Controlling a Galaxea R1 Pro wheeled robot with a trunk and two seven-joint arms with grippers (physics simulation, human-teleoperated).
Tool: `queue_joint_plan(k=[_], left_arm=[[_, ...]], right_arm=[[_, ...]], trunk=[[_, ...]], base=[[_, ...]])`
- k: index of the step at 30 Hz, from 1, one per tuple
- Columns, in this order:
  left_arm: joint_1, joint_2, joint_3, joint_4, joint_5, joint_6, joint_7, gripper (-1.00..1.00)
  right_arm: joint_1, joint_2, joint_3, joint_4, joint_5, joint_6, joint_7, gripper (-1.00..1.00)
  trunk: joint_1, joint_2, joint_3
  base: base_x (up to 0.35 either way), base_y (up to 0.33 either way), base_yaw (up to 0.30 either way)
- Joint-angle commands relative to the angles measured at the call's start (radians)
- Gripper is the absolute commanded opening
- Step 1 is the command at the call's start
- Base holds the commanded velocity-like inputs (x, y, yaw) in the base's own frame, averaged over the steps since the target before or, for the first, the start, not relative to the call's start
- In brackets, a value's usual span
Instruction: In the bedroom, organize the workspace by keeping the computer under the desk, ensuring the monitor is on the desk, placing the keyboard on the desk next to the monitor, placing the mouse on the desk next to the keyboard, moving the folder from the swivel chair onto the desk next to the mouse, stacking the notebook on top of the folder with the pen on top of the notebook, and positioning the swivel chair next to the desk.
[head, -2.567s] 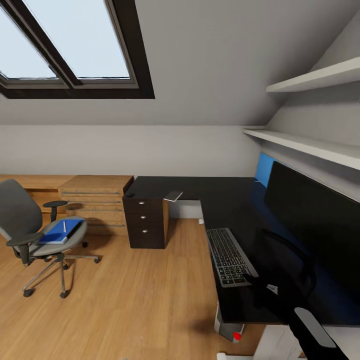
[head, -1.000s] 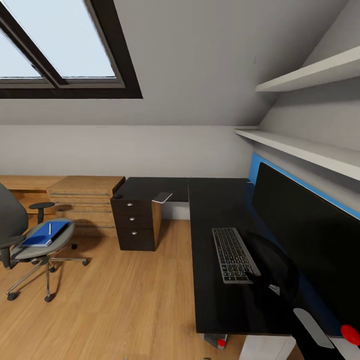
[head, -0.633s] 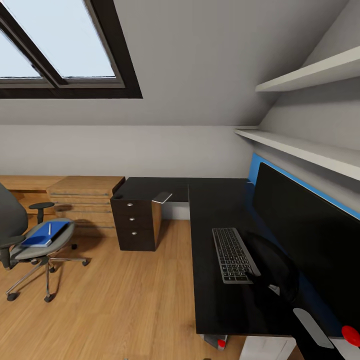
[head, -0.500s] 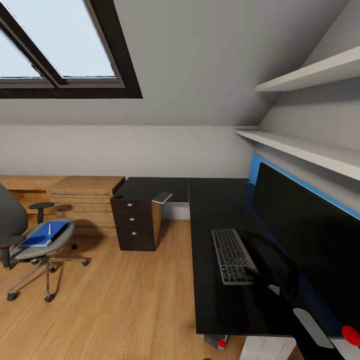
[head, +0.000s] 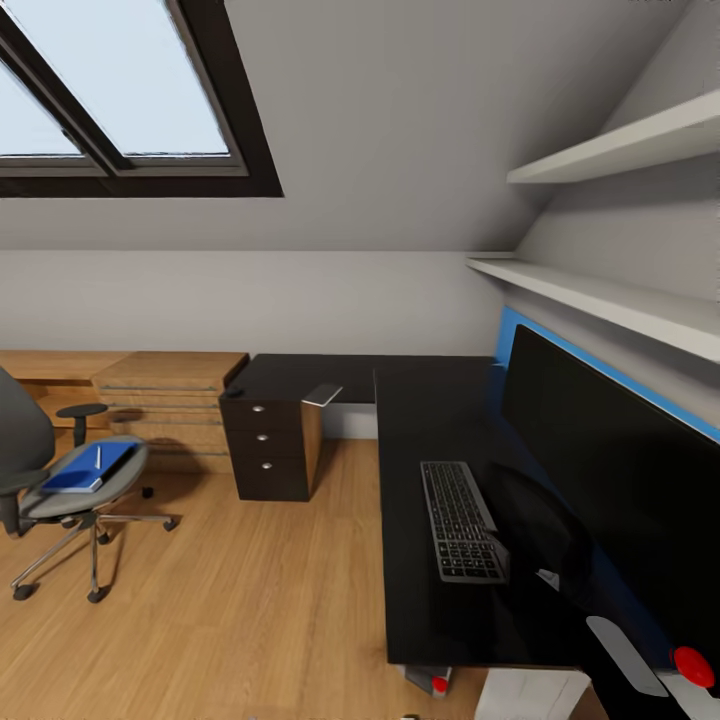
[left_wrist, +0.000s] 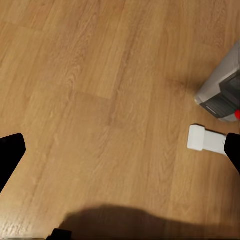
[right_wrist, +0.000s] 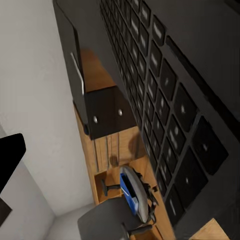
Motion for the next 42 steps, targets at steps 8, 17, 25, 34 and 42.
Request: queue_joint_plan(k=[8,17,25,34,42], left_arm=[[-0.001,0.002,-0.004,-0.002,0.008,-0.003,0.008,1.0],[-0.001,0.002,-0.003,-0.002,0.008,-0.003,0.007,1.0],[-0.001,0.002,0.0,-0.002,0.009,-0.003,0.007,1.0],[-0.001,0.002,0.002,-0.001,0.011,-0.001,0.01,1.0],[-0.001,0.003,0.002,0.0,0.011,-0.001,0.011,1.0]], right_arm=[[-0.001,0.0,-0.001,-0.001,0.001,0.005,0.002,1.0],[-0.001,0.0,0.0,-0.001,0.001,0.005,0.002,1.0],[-0.001,0.0,0.001,0.003,0.003,0.004,0.001,1.0],[-0.002,0.002,0.006,0.013,0.005,-0.025,-0.007,1.0],[-0.006,0.075,0.009,0.053,0.012,-0.172,-0.131,1.0]], trunk=[[0.0,-0.001,-0.001],[0.0,-0.001,-0.001],[0.0,-0.001,-0.001],[0.0,-0.001,-0.001],[0.0,-0.001,-0.001]], base=[[-0.032,-0.116,0.0],[-0.094,-0.004,0.0],[-0.323,0.0,0.0],[-0.335,0.0,0.0],[-0.335,0.0,0.0]])
